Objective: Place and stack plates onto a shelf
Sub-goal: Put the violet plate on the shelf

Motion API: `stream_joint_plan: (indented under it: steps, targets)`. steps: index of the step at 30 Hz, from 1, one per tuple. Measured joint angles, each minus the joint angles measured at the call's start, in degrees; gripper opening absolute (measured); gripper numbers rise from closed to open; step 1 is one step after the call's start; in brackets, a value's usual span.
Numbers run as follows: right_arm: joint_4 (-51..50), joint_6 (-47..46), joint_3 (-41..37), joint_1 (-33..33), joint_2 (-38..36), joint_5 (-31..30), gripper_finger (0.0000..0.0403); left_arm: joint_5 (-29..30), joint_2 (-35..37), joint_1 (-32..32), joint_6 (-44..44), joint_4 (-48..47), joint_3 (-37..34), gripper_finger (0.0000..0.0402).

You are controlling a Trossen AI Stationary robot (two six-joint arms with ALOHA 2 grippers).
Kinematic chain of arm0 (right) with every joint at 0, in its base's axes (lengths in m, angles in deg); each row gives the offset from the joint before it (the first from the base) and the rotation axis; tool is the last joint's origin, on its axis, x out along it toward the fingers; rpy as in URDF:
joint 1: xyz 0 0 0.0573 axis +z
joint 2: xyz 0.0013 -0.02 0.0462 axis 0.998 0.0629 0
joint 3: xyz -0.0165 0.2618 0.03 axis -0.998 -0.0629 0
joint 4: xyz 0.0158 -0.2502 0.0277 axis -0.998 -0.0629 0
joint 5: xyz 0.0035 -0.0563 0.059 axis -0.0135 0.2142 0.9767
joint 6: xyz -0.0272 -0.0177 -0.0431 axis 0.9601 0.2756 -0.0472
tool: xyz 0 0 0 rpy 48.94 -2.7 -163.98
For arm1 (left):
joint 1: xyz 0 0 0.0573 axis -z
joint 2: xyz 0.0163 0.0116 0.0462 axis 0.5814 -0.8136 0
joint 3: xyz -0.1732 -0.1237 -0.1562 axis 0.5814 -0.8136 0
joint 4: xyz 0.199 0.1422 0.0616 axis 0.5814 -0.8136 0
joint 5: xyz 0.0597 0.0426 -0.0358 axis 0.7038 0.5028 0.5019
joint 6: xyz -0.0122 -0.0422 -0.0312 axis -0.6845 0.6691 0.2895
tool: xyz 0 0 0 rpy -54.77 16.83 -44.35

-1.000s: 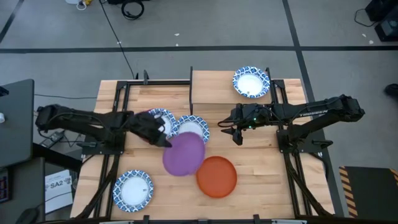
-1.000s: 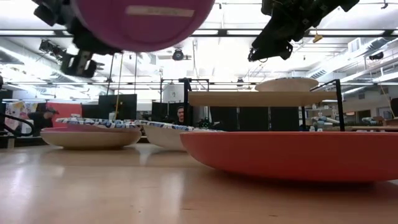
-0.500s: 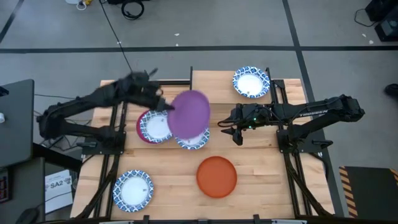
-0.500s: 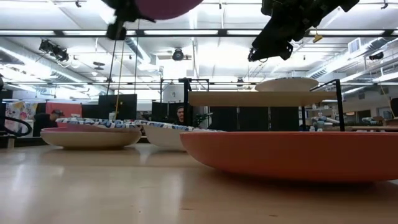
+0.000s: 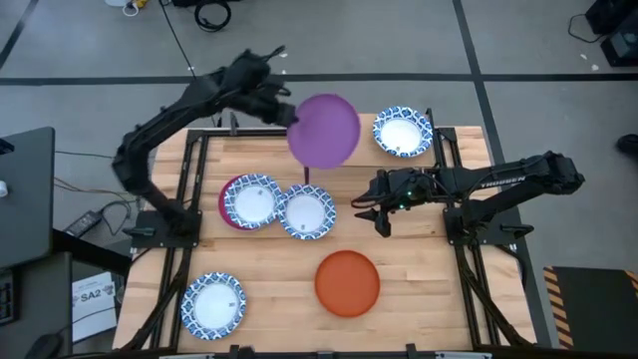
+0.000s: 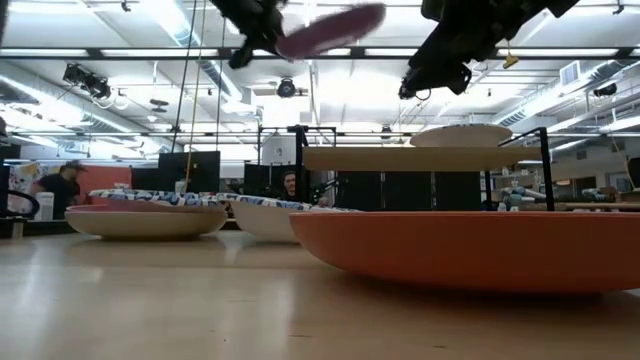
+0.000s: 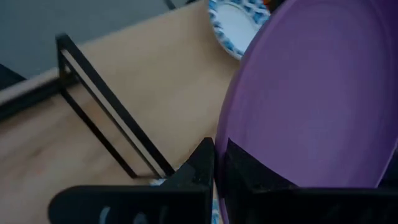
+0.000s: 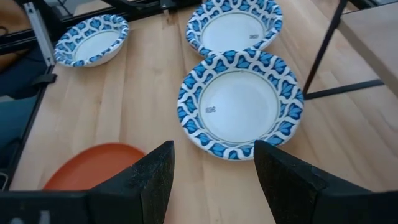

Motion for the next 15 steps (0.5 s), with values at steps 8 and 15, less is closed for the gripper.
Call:
stream_joint_plan:
  steps: [8,15]
  targets:
    - [0.0,0.1,0.0,2.9,0.0,0.0,0.0226,-3.0,-14.1,-3.6,-1.7,-0.3,9.8,0.0018]
    - [0.0,0.1,0.0,4.8,0.0,0.0,0.0226,-3.7,-21.2,-4.5,-3.0,-0.3,12.2,0.0018]
